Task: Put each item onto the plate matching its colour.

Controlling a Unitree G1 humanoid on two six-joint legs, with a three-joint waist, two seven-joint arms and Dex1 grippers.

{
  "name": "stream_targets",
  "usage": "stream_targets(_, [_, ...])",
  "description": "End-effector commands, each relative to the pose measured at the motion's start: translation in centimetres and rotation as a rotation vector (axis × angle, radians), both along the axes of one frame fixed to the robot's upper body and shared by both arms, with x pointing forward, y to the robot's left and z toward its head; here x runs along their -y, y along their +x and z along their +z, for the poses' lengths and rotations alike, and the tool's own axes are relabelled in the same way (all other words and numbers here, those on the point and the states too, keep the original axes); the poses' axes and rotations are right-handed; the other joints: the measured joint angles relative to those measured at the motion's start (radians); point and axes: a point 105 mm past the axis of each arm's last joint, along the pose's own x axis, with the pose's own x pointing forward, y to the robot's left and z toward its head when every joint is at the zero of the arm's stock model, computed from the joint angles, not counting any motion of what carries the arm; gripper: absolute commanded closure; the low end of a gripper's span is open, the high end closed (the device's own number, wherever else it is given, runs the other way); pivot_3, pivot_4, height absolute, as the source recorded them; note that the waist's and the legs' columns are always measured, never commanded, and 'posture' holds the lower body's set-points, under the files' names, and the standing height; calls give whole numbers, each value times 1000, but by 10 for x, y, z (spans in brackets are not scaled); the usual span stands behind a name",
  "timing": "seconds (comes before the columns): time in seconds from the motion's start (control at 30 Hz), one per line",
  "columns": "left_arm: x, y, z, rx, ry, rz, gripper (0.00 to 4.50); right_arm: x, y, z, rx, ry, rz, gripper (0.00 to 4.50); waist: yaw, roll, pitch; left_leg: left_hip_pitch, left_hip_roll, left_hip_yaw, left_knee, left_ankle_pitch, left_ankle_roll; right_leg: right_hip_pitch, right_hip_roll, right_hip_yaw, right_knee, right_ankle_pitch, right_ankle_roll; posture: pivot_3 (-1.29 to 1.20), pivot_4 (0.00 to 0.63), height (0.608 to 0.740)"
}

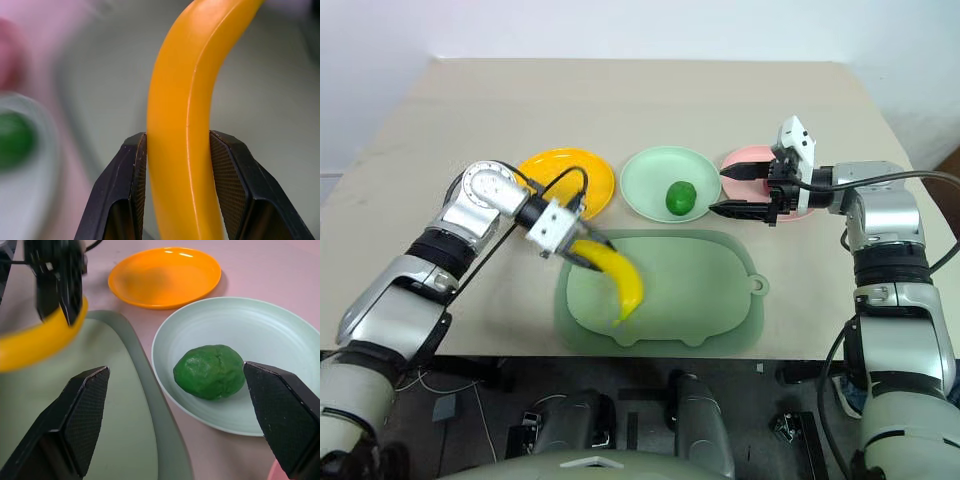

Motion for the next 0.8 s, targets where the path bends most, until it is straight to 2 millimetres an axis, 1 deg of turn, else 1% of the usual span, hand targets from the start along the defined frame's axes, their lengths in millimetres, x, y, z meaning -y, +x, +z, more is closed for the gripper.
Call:
stream_targets(0.03, [-1, 3, 55, -60, -185, 51, 2953, 3, 2, 17, 70, 12, -4, 0, -2, 0, 0, 0, 0, 0, 0, 0, 0, 0, 0, 0, 0, 0, 0, 0, 150, 740])
stream_targets(0.07, [-4, 7, 61, -90, -200, 91, 2953, 2, 2, 17, 70, 14, -5, 0, -3, 0, 0, 1, 0, 0, 0, 0, 0, 0, 0, 0, 0, 0, 0, 0, 150, 740])
stream_targets(0.13, [-12, 15, 67, -112, -210, 165, 2953, 2, 3, 17, 72, 14, -7, 0, -5, 0, 0, 1, 0, 0, 0, 0, 0, 0, 0, 0, 0, 0, 0, 0, 150, 740])
stream_targets(0.27, [-36, 36, 58, -97, -151, 365, 2953, 2, 3, 17, 77, 12, -7, 0, -6, 0, 0, 2, 0, 0, -1, 0, -1, 0, 1, 0, 0, 0, 0, 0, 150, 740])
stream_targets(0.33, [-49, 49, 57, -86, -172, 485, 2953, 2, 3, 16, 81, 11, -9, 0, -4, 0, 0, 1, 0, 1, -1, 0, -1, 0, 1, 0, 0, 0, 0, 0, 150, 740])
stream_targets(0.37, [-53, 52, 57, -84, -182, 520, 2953, 3, 3, 16, 82, 11, -10, 0, -4, 0, 0, 1, 0, 0, -1, 0, -1, 0, 1, 0, 0, 0, 0, 0, 150, 740])
stream_targets(0.43, [-66, 61, 51, -86, -167, 618, 2953, 2, 3, 16, 82, 14, -7, 0, -2, 0, 0, 1, 0, 0, -1, 0, -1, 0, 0, 0, 0, 0, 0, 0, 150, 740])
stream_targets(0.53, [-84, 67, 38, -183, -114, 741, 2953, 3, 3, 17, 83, 16, -9, 0, -1, 0, 0, 1, 0, 0, -1, 0, -1, 0, 0, 0, 0, 0, 0, 0, 150, 740])
stream_targets(0.6, [-93, 66, 37, -236, -102, 778, 2953, 3, 4, 17, 85, 11, -10, 0, -3, 0, 0, 1, 0, 1, -1, 0, -1, 0, 0, 0, 0, 0, 0, 0, 150, 740])
stream_targets(0.63, [-99, 66, 33, -235, -56, 811, 2953, 3, 5, 17, 85, 14, -11, 0, -3, 0, 0, 1, 0, 1, -1, 0, -1, 0, 0, 0, 0, 0, 0, 0, 150, 740])
stream_targets(0.67, [-108, 69, 27, -165, 2, 859, 2953, 3, 5, 18, 86, 13, -10, 0, -4, 0, 0, 1, 0, 1, -1, 0, -1, 0, 0, 0, 0, 0, 0, 0, 150, 740])
stream_targets(0.73, [-127, 78, 17, 73, 131, 928, 2953, 2, 7, 19, 90, 16, -13, 0, -6, 0, 0, 1, 0, 1, -1, 0, -1, 0, 0, 0, 0, 0, 0, 0, 150, 740])
stream_targets(0.77, [-134, 83, 15, 128, 145, 969, 2953, 1, 7, 19, 90, 19, -12, 0, -6, 0, 0, 2, 0, 1, -2, 0, -1, 0, 0, 0, 0, 0, 0, 0, 150, 740])
stream_targets(0.8, [-140, 86, 13, 148, 150, 1004, 2953, 1, 7, 19, 90, 20, -12, 0, -5, 0, 0, 2, 0, 1, -2, 0, -1, 0, 0, 0, 0, 0, 0, 0, 150, 740])
